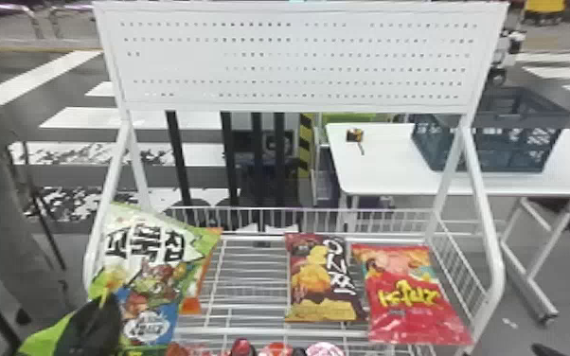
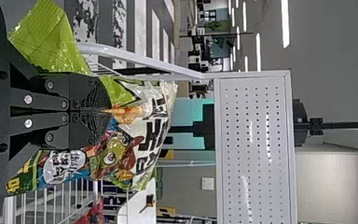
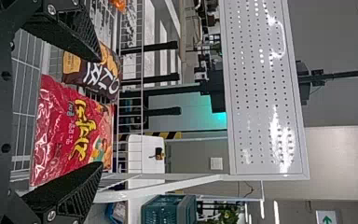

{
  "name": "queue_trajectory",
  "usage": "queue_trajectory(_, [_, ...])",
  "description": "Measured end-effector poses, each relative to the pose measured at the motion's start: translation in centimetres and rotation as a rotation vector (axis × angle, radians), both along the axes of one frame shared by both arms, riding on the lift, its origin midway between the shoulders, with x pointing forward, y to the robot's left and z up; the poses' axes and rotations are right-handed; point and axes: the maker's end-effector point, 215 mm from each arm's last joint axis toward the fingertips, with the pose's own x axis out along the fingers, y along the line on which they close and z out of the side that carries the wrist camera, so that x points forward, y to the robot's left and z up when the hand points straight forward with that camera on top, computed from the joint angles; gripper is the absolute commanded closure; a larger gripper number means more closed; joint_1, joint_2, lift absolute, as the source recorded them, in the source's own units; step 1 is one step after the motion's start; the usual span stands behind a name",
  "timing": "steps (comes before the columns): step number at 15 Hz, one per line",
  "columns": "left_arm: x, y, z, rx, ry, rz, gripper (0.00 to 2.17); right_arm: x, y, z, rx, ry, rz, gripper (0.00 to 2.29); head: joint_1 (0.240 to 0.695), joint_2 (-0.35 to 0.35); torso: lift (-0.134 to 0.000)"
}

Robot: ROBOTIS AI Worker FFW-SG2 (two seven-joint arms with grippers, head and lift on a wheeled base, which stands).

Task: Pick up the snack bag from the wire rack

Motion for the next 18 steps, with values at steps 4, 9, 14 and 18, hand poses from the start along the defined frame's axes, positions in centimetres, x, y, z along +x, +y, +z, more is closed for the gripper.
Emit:
queue_trajectory(4, [0.0, 0.0, 0.0, 0.000, -0.001, -0.001, 1.71, 0.0, 0.0, 0.2, -0.002, -0.003, 0.000, 0.11, 0.499, 0.000, 0.000])
queue_trajectory(9, [0.0, -0.1, 0.3, -0.002, -0.006, -0.002, 1.71, 0.0, 0.0, 0.0, -0.001, 0.000, 0.000, 0.11, 0.499, 0.000, 0.000])
queue_trajectory(14, [-0.1, -0.5, 0.1, -0.002, -0.003, -0.007, 1.71, 2.9, -0.7, -4.1, 0.004, 0.032, -0.023, 0.11, 0.499, 0.000, 0.000])
queue_trajectory(18, [-0.2, -0.7, 0.2, 0.003, -0.003, -0.014, 1.71, 9.1, 0.3, -8.3, -0.011, 0.067, -0.032, 0.11, 0.499, 0.000, 0.000])
